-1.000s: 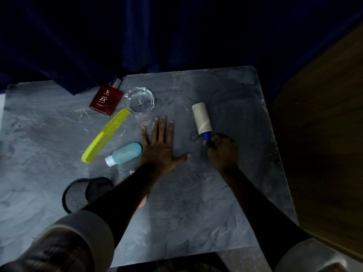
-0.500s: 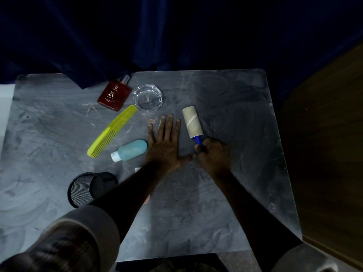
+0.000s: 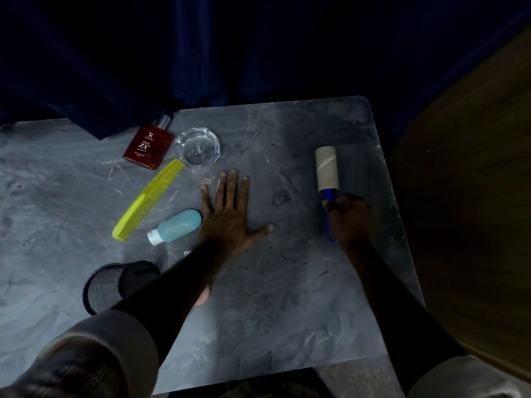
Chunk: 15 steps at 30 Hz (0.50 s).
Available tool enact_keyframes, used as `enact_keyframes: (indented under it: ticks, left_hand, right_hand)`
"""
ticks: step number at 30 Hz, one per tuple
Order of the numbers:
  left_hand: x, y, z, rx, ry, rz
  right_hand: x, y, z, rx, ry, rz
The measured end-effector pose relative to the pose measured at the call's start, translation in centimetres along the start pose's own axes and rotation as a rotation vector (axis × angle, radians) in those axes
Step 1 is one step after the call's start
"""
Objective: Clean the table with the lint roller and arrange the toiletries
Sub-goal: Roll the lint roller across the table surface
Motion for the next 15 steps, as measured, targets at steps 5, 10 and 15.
enact_keyframes:
  ticks: [5,10,15]
  left_hand:
    - [-0.1,-0.2,0.1,-0.008,-0.005,0.002]
    - [-0.2,-0.5,0.3,-0.016,-0.002,0.015]
    - [-0.2,-0.6,0.4,-0.017,-0.007,0.018]
  right_hand:
    - [-0.8,0.8,-4.6,-0.143,-0.157,0.011]
    - [-0.7,1.4,-7.7,-0.124,-0.246,0.049]
    - [-0.7,2.0,-8.9,-0.069,-0.271,0.041]
Point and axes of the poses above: each hand's wrist, its own x-axis away from the middle knuckle, its own y-axis out of the back of the hand, z = x × y, the point moved 10 cm from there along -x, towards the middle knuckle, and after that the axes turned 15 degrees about x, right-handed, at the moved point
